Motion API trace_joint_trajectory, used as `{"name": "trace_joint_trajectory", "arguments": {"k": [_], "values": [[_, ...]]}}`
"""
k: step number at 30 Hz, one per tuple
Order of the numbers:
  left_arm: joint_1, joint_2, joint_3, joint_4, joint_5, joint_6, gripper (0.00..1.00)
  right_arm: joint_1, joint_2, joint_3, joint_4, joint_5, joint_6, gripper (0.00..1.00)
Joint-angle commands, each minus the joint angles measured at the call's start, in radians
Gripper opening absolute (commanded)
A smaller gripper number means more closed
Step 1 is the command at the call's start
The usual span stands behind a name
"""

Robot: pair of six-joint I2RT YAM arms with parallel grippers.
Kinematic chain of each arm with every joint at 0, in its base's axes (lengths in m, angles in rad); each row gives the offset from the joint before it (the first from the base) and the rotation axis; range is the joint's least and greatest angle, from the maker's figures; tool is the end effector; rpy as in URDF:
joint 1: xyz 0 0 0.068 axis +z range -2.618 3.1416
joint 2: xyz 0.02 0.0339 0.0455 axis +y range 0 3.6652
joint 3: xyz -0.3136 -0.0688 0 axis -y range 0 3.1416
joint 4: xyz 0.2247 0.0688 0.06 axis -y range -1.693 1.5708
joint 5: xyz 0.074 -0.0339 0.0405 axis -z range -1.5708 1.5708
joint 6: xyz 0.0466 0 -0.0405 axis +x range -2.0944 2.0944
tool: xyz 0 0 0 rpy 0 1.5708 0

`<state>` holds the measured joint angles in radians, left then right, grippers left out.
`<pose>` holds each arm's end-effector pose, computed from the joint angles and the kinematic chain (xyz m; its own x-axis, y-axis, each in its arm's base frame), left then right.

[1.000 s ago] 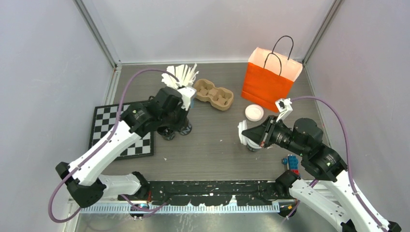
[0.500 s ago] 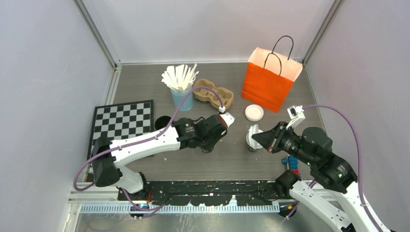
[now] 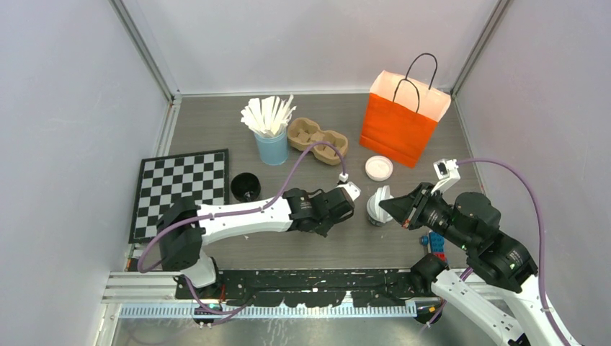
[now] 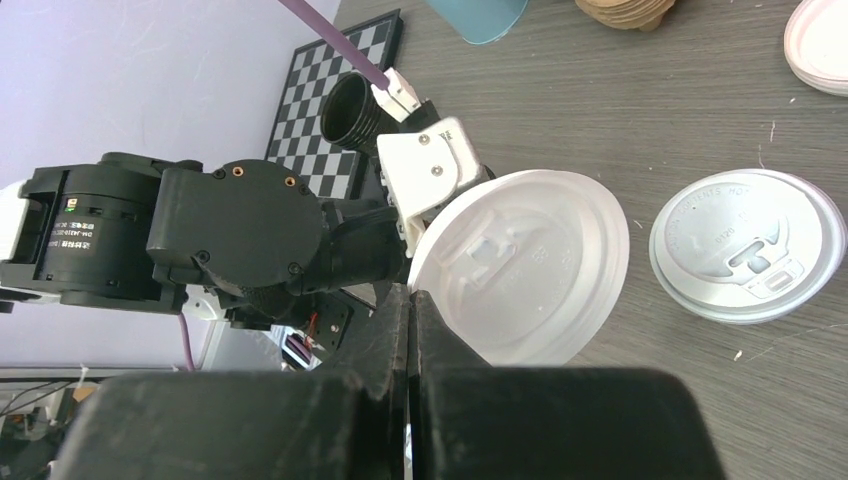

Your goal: Pack the takeout coffee

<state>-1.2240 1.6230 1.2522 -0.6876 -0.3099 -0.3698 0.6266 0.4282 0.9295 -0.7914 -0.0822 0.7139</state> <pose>0.1240 -0.3014 0.2980 -0.5816 0.5965 -0.5532 0.6807 0.7292 0.0706 0.0126 0.0139 0.3699 -0.5995 0.3716 -0.7089 -0.3382 0.6851 0.6452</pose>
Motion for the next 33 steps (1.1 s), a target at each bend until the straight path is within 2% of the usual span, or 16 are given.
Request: {"name": "trace_joint_trajectory", "arguments": {"k": [1,4,5,9,11,15,17,18,21,24,28,33], "values": [[-0.002,-0.047,-0.007,0.1,0.02,-0.033,0.28,0.005,0.003,0.009,0.026,0.003,0.005,0.0],[-0.002,-0.111,0.01,0.099,0.03,-0.019,0.44,0.005,-0.002,-0.004,0.024,-0.009,-0.013,0.0],[-0.003,-0.137,0.019,0.095,0.043,0.001,0.46,0.004,0.001,-0.004,0.02,-0.014,-0.022,0.0],[-0.003,-0.292,-0.004,0.09,0.035,0.108,0.49,0.005,0.027,0.002,0.023,-0.114,-0.088,0.0],[-0.003,-0.399,-0.057,0.121,0.041,0.234,0.51,0.004,0.032,0.003,0.025,-0.173,-0.13,0.0],[-0.002,-0.666,-0.246,0.244,0.28,0.587,0.53,0.004,0.052,0.003,0.041,-0.32,-0.204,0.0],[-0.002,-0.808,-0.349,0.285,0.477,0.79,0.55,0.005,0.074,0.004,0.061,-0.416,-0.223,0.0],[-0.003,-0.876,-0.392,0.317,0.524,0.842,0.59,0.004,0.083,-0.001,0.082,-0.464,-0.228,0.0],[-0.002,-1.003,-0.447,0.361,0.546,0.923,0.7,0.005,0.106,-0.028,0.162,-0.576,-0.228,0.0],[-0.002,-1.013,-0.42,0.29,0.586,1.001,0.79,0.004,0.147,-0.045,0.219,-0.622,-0.223,0.0],[-0.002,-0.908,-0.351,0.186,0.611,1.087,0.83,0.006,0.237,-0.039,0.273,-0.704,-0.222,0.0],[-0.002,-0.79,-0.307,0.233,0.641,1.142,0.85,0.037,0.331,-0.014,0.287,-0.743,-0.246,0.0]]}}
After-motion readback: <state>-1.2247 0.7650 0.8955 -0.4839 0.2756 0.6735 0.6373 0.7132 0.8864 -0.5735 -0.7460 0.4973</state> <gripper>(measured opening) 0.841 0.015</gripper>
